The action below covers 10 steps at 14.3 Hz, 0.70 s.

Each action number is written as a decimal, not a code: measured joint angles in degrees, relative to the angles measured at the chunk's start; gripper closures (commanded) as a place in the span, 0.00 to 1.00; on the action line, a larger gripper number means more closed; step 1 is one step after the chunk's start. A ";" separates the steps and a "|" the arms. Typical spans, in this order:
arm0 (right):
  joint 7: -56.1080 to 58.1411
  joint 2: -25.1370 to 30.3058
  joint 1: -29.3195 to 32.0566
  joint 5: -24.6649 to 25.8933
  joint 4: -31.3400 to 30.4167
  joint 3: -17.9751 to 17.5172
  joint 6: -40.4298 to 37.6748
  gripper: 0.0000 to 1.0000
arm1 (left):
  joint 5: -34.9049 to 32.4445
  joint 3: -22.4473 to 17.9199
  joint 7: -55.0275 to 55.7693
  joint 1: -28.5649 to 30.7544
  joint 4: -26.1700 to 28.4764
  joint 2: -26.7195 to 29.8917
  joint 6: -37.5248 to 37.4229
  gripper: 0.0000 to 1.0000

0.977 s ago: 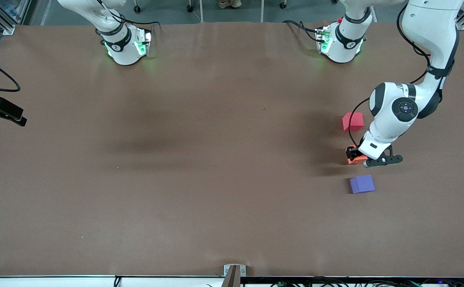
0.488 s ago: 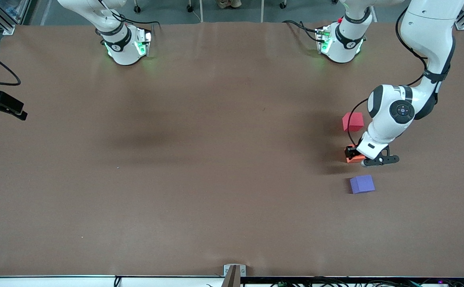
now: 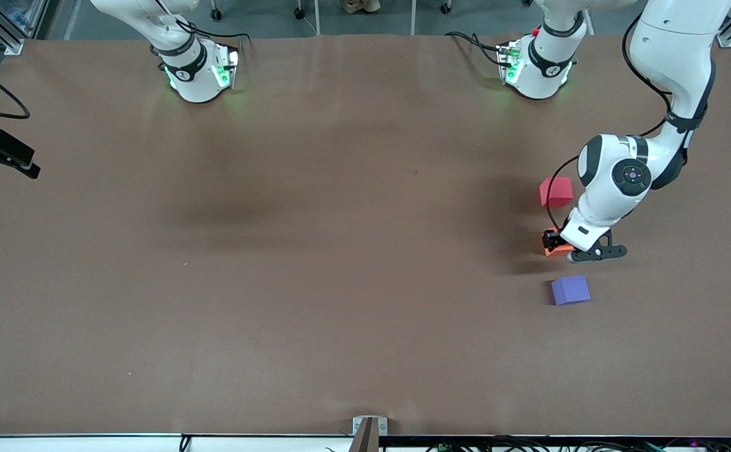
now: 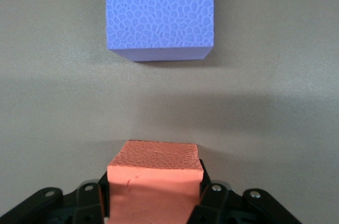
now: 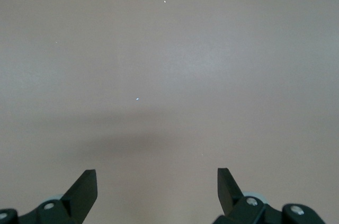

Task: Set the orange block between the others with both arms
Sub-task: 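Lower the orange cube between the pink and purple cubes, then open the left gripper and lift it away from the cubes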

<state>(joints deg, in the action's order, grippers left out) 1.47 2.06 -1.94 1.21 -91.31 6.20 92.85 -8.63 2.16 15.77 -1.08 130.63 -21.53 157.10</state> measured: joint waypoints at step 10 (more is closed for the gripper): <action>0.07 0.00 0.00 0.00 0.00 0.06 -2.68 0.00 | -0.01 0.73 -0.72 0.01 -2.77 4.99 -7.53 0.00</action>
<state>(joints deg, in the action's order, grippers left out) 1.54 2.06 -1.93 1.21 -91.32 6.26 90.16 -8.64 2.89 15.06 -1.07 127.87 -16.54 149.58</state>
